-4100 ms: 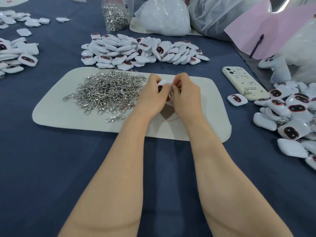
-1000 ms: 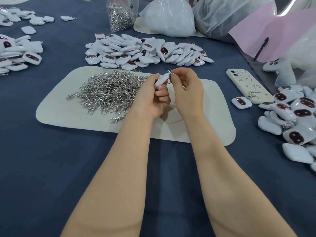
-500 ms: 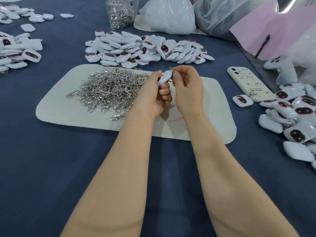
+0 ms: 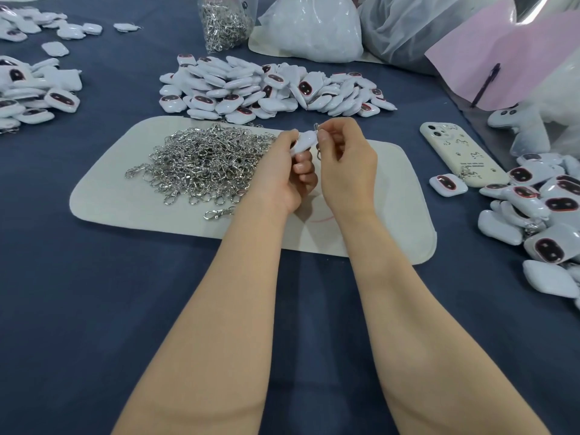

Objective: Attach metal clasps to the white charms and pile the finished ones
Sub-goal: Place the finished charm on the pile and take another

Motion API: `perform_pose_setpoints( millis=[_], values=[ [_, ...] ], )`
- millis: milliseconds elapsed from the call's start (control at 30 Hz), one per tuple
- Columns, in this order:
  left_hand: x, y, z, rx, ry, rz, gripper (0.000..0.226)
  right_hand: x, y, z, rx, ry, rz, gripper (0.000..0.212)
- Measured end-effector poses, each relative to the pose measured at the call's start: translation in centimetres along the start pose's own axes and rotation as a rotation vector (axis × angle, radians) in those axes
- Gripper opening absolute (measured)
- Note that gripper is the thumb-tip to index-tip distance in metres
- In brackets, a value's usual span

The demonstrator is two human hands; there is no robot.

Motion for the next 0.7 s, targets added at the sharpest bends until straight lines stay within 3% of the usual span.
perform_pose_setpoints(
  millis=[133, 400, 600, 700],
  values=[
    [1.3, 0.7, 0.2, 0.104, -0.183, -0.182, 0.024, 0.0, 0.2, 0.0, 0.025, 0.017, 0.046, 0.008],
    [5.8, -1.2, 2.7, 0.129, -0.922, -0.97, 0.028, 0.6, 0.5, -0.6, 0.011, -0.031, 0.133, 0.011],
    [5.4, -2.4, 3.4, 0.077, -1.095, -1.337, 0.03, 1.6, -0.1, -1.0, -0.093, -0.045, 0.37, 0.017],
    [5.4, -2.2, 3.1, 0.087, -1.026, -1.271, 0.032, 1.8, 0.0, -1.0, -0.096, -0.074, 0.322, 0.015]
  ],
)
Point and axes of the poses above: each hand's wrist, its own z-axis away from the middle knuckle, its own y-axis out of the back of the hand, x = y × z, the point moved 8 cm from there along -z, towards the middle knuckle, and after that the axes turned 9 degrees about -y, right-handed, at the moved point
